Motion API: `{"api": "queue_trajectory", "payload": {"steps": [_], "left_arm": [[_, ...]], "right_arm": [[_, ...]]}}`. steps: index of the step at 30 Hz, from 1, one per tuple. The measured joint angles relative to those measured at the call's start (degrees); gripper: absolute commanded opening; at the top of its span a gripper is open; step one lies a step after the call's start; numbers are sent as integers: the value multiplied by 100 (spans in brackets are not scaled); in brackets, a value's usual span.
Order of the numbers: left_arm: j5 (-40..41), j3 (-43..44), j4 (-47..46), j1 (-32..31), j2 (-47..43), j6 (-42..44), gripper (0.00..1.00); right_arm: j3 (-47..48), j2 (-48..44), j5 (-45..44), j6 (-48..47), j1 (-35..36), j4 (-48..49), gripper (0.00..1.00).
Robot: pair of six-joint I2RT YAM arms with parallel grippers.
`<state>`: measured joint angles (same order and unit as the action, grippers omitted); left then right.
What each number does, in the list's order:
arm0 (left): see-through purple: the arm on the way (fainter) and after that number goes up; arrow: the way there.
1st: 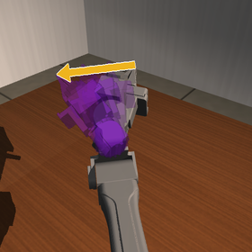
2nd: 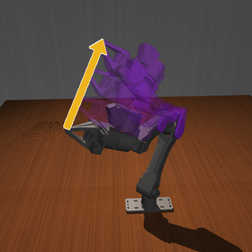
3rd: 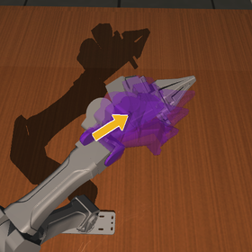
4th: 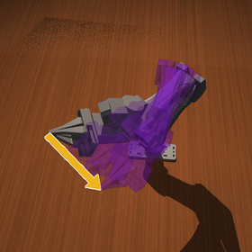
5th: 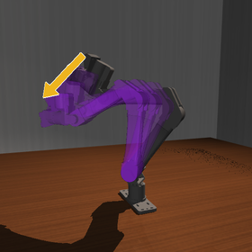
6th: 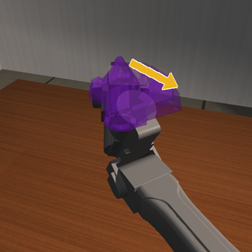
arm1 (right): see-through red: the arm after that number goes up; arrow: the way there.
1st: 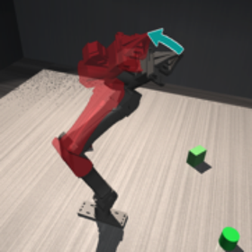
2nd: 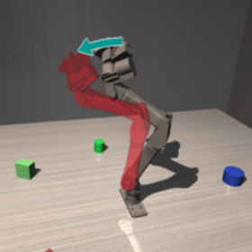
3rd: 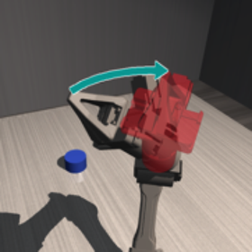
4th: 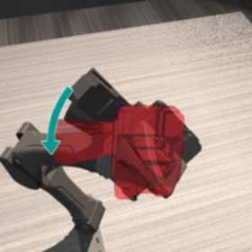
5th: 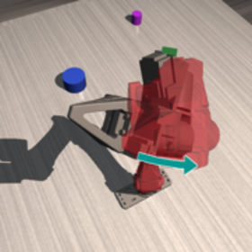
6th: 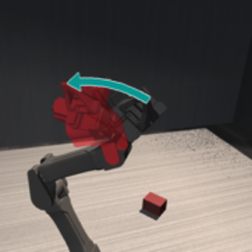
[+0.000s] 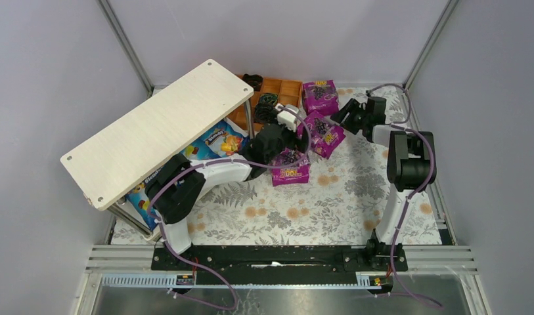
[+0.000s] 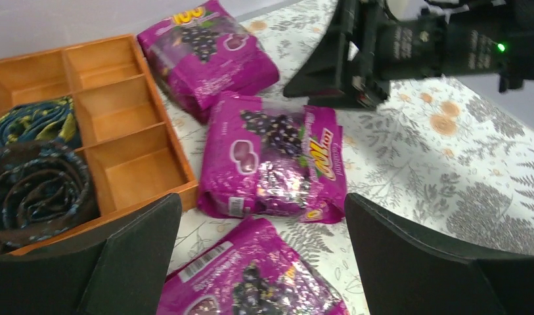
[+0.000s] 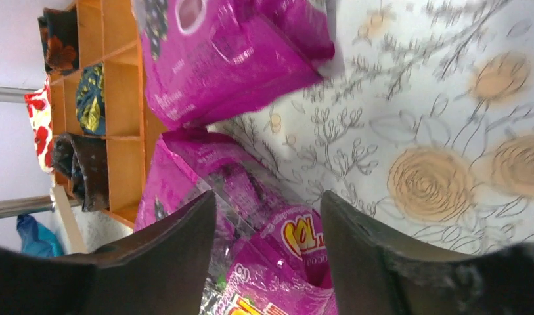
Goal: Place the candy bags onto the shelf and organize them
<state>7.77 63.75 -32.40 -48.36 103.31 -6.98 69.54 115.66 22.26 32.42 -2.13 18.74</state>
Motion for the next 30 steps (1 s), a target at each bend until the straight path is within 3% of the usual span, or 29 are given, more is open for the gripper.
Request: {"api": "queue_trajectory", "payload": {"steps": [8,13,19,24,30], "left_arm": [[-87,-149,-481,149,107,-319,97],[-256,361,-243,90,719,-466,97],[-527,608,188,96,1130,-667,97],[-610,767,348,96,1209,-686,97],[-848,977,553,96,1241,-535,95]], "right_arm": [[-767,-205,446,-9,-13,129,36],[-1641,-870,638,116,-22,269,25],[-1766,-1040,671,155,-22,334,0],[-1939,-1145,573,199,-28,461,0],[-2533,-1897,503,354,-282,702,0]]}}
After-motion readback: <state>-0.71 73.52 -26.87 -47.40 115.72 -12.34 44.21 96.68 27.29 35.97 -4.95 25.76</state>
